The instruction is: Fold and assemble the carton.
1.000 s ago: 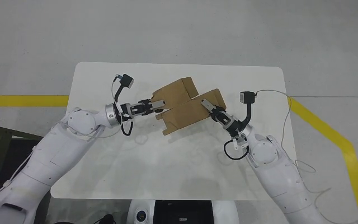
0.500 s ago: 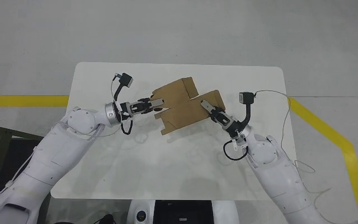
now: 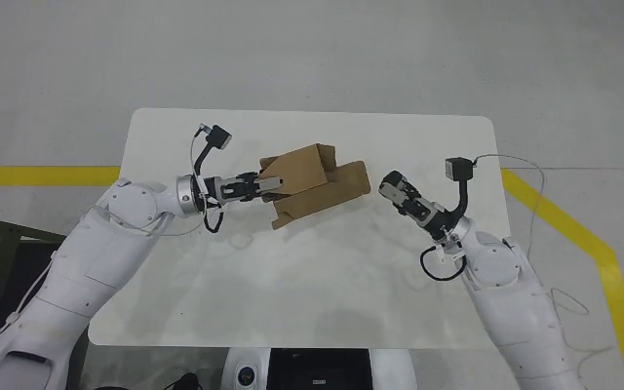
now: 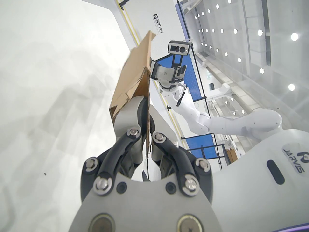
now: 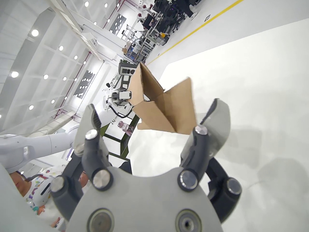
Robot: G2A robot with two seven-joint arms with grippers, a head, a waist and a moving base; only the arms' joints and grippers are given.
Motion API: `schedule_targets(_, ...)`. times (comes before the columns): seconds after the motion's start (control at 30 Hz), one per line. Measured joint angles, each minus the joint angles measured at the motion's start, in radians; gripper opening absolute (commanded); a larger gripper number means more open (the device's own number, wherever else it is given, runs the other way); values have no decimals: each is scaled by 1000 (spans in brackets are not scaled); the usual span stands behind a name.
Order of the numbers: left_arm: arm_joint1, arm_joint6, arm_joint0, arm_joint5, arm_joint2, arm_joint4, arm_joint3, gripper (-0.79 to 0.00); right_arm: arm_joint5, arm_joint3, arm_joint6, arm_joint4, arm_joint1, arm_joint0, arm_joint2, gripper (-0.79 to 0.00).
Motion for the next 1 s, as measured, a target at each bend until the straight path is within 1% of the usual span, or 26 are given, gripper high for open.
schedule_targets(0.13, -4, -67, -11, -39, -3, -15, 7, -785, -14, -14, 99, 79, 9, 8, 22, 0)
schedule_targets(0.27, -10, -131, -20, -70, 2, -30, 9, -785, -40, -8, 183, 202, 7, 37, -16, 0)
schedule_targets(0.3, -12, -144, -21, -75, 4, -35, 9, -785, -45, -2, 202, 227, 6, 46, -30, -15)
schedule_targets(0.33, -13, -156, -21, -80, 6, -41, 7, -785, -50, 4, 219, 249, 4, 56, -44, -65)
schedule_targets(0.37, -15, -173, -22, -88, 9, -50, 4, -785, -56, 15, 239, 275, 2, 69, -64, -86)
schedule_targets(0.43, -18, -200, -22, -99, 13, -62, 1, -785, -67, 33, 261, 309, -3, 91, -91, -157)
schedule_targets(0.5, -20, -223, -23, -108, 15, -69, 1, -785, -79, 54, 283, 338, -8, 116, -120, -197)
schedule_targets(0.57, -22, -231, -24, -109, 16, -67, 2, -785, -90, 72, 301, 361, -12, 139, -144, -203)
schedule_targets(0.6, -23, -231, -24, -109, 16, -64, 3, -785, -93, 79, 307, 368, -14, 148, -153, -225)
schedule_targets(0.73, -26, -229, -27, -109, 17, -48, 6, -785, -101, 102, 333, 375, -17, 171, -174, -363)
schedule_targets(0.77, -27, -229, -27, -110, 16, -46, 6, -785, -101, 107, 340, 369, -17, 176, -176, -382)
schedule_targets(0.8, -28, -229, -28, -110, 16, -45, 7, -785, -101, 109, 344, 365, -17, 179, -178, -394)
schedule_targets(1.0, -31, -235, -30, -104, 19, -46, 2, -785, -96, 113, 391, 337, -16, 196, -201, -400)
